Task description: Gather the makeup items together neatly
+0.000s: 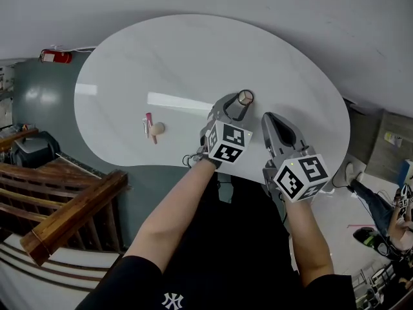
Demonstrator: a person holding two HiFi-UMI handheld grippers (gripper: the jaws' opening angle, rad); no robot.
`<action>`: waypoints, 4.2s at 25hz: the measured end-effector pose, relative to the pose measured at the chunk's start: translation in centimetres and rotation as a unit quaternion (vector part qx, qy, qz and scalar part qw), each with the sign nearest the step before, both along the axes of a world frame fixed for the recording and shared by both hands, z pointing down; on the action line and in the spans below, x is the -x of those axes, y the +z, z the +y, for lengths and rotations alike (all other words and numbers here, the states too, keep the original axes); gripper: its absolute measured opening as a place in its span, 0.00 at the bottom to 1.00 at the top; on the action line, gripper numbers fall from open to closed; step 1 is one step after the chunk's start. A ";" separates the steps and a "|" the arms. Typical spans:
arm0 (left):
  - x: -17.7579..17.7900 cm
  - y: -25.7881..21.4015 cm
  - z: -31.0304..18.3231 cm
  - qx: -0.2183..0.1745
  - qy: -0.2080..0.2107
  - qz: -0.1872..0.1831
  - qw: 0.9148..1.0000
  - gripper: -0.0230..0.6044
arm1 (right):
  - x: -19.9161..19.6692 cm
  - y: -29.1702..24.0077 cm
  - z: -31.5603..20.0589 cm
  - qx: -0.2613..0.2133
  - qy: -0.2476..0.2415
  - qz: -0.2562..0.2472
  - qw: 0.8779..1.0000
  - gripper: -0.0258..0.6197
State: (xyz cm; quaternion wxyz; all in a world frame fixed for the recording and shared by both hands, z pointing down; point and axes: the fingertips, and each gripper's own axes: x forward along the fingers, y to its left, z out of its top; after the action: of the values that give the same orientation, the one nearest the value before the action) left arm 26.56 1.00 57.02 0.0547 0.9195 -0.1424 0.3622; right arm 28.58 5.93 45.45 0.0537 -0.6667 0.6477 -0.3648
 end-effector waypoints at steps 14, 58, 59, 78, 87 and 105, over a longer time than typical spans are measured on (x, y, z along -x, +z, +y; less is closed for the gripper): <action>-1.5 2.0 -0.2 0.013 0.018 -0.028 0.999 0.37 | -1.1 0.9 0.2 0.011 0.014 -0.008 1.000 0.06; 18.0 -2.8 -3.8 -0.030 -0.244 0.005 0.969 0.37 | 11.9 -3.3 -5.3 -0.027 -0.136 0.020 0.990 0.06; 18.6 -2.6 -3.7 -0.029 -0.253 0.005 0.967 0.36 | 12.4 -3.3 -5.3 -0.026 -0.141 0.021 0.989 0.06; 25.8 1.3 -5.4 -0.005 -0.403 -0.002 0.915 0.36 | 17.4 -1.4 -6.3 0.003 -0.210 0.035 0.977 0.06; 25.9 2.0 -6.0 0.001 -0.438 0.002 0.899 0.36 | 17.1 -1.0 -6.8 0.013 -0.218 0.036 0.975 0.06; 26.4 -1.9 -3.8 0.006 -0.401 0.034 0.916 0.37 | 18.7 -1.6 -6.2 -0.007 -0.234 0.016 0.972 0.06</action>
State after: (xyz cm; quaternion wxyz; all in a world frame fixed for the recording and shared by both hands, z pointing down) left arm 0.12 -2.76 55.15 0.2052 0.7968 -0.4949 0.2794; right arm 9.92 -0.29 43.90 -0.0388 -0.5018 0.7893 -0.3518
